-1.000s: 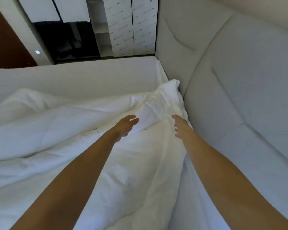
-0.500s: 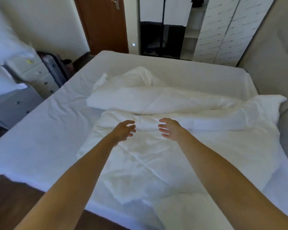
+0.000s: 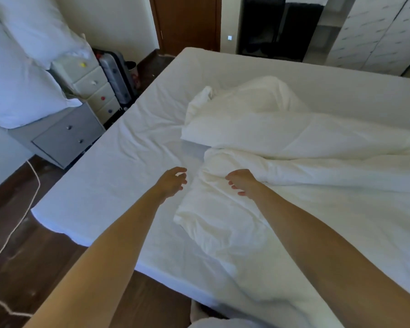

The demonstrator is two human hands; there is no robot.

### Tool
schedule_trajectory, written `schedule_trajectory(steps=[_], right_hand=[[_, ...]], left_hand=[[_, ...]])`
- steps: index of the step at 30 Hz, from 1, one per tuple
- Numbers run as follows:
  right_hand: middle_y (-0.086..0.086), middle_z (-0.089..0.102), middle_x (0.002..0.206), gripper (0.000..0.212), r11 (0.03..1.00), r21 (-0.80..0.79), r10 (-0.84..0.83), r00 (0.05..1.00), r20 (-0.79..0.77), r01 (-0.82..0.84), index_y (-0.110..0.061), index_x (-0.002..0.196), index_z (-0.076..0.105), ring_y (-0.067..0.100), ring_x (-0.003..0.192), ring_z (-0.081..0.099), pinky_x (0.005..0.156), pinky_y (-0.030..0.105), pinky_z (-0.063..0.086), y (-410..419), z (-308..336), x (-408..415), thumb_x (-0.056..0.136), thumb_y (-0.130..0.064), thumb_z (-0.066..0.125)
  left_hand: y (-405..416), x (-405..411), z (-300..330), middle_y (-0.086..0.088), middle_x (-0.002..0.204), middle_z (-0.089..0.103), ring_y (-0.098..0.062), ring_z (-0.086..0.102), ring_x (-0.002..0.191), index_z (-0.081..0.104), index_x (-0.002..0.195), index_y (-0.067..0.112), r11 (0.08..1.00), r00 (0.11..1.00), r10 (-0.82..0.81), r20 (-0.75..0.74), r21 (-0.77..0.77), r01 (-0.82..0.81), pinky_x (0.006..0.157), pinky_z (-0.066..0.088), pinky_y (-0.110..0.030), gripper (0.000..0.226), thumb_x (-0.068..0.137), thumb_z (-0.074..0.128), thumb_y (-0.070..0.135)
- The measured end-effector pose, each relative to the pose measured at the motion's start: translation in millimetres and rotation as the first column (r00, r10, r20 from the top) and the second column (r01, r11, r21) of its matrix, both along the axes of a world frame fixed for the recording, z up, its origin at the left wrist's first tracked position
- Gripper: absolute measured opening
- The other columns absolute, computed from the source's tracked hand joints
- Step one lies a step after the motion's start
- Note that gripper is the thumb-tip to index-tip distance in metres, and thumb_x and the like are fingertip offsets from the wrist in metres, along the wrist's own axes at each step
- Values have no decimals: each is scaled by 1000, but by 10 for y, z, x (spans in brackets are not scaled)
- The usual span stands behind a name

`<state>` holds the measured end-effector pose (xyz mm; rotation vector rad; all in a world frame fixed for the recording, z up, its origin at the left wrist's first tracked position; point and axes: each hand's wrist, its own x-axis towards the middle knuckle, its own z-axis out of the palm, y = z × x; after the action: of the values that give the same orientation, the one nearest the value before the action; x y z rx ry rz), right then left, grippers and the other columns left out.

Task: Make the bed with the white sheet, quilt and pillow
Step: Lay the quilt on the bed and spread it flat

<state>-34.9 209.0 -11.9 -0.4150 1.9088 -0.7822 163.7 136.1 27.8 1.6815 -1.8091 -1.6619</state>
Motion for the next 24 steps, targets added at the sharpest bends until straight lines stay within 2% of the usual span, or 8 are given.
schedule_trajectory(steps=[2,4,7,12,16,19,22,24], right_hand=[[7,59,95,19,998,51,-45,999,-8,45,-9,93,59,21,87,55,76,32,42,-412,-387,36,87,-26,63],[11,58,112,41,994,85,-63,998,-23,64,-6,119,58,25,101,56,81,31,42,-740,-738,113,86,-29,63],[13,44,142,72,988,132,-71,995,-65,80,-15,150,23,30,125,47,89,27,39,-1051,-1079,315,88,-27,59],[18,14,154,106,950,311,83,970,-229,-7,-30,150,-12,38,139,25,105,47,34,-1498,-1539,519,82,-43,68],[23,-15,154,142,881,470,114,943,-312,49,-37,140,-34,41,145,-4,104,69,18,-1738,-2099,546,55,-68,76],[24,14,152,124,810,566,151,876,-458,156,-34,142,-32,38,140,21,103,66,24,-1781,-2594,524,73,-59,68],[12,47,139,57,881,384,-19,831,-555,277,-29,150,18,33,123,49,102,47,38,-1582,-2748,257,98,-33,41],[12,55,133,39,901,213,-226,828,-512,378,-16,137,45,32,120,52,97,38,40,-1318,-2572,24,99,-21,38]], left_hand=[[-389,-114,-245,-10,105,58,-14,54,77,51,131,14,999,999,-36,-2,25,36,46,43,-9,33,100,40,15],[-712,-219,-486,-10,107,58,-18,55,87,51,131,14,996,998,-60,11,60,59,53,43,-12,34,100,39,14],[-1109,-280,-796,-8,109,60,-19,55,93,51,132,16,985,989,-143,36,105,139,61,40,-15,34,100,38,16],[-1764,-406,-1278,-6,114,61,-18,57,98,52,131,19,971,976,-210,57,131,202,65,41,-19,33,100,40,21],[-2175,-606,-1831,-4,116,62,-20,58,104,53,128,22,944,948,-301,108,172,280,85,43,-29,33,97,44,21],[-2346,-726,-2281,-3,116,62,-19,59,98,54,126,24,911,920,-369,135,247,330,78,45,-26,31,95,47,22],[-2407,-845,-2638,-6,118,62,-20,59,91,52,129,21,859,859,-473,197,318,401,68,45,-26,34,95,48,24],[-2330,-948,-2820,-9,133,54,-29,57,113,47,135,19,775,737,-621,268,356,523,90,48,-36,38,98,45,29]])
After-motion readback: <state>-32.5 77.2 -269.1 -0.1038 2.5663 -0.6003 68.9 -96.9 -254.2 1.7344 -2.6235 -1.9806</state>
